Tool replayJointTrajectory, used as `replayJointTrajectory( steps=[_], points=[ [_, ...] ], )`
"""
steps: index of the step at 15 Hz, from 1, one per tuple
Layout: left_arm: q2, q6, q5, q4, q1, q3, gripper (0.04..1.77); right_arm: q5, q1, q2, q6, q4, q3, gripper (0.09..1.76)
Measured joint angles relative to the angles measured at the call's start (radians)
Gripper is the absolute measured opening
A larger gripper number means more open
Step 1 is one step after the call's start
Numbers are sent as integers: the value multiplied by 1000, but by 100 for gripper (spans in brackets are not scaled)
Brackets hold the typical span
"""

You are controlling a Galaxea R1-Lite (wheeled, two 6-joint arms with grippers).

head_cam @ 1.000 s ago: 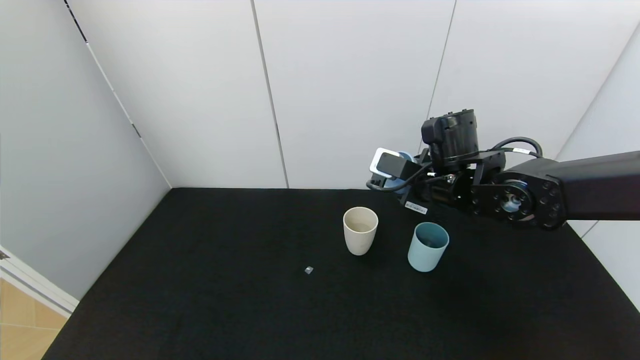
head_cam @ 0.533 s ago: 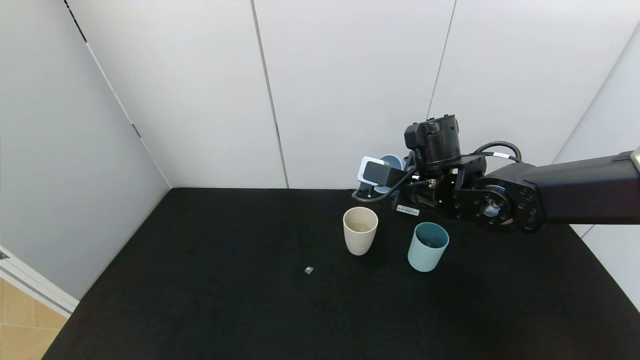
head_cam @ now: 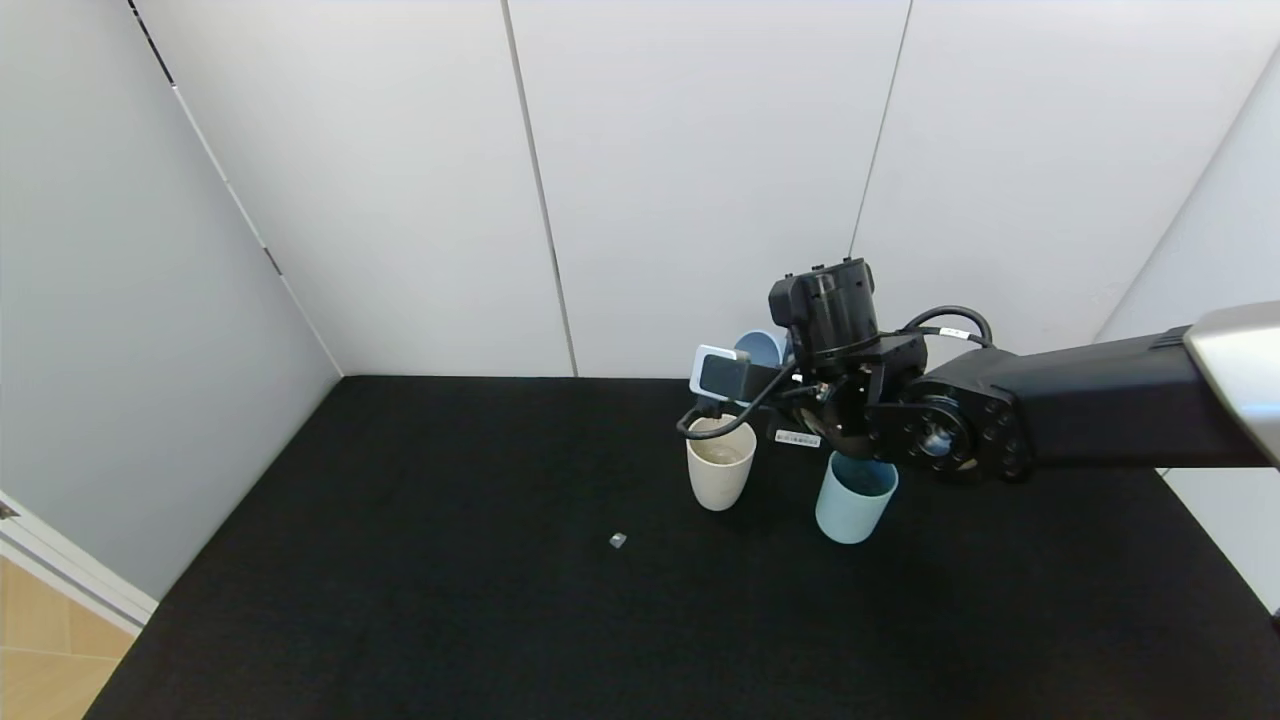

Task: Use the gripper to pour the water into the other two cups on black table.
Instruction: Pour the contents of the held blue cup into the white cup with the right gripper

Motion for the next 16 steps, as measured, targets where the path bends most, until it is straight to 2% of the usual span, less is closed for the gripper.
replayJointTrajectory(
  steps=[16],
  points=[
    [0,0,0,0,0,0,172,-43,-27,40,-148,-4,-34,125]
  ],
)
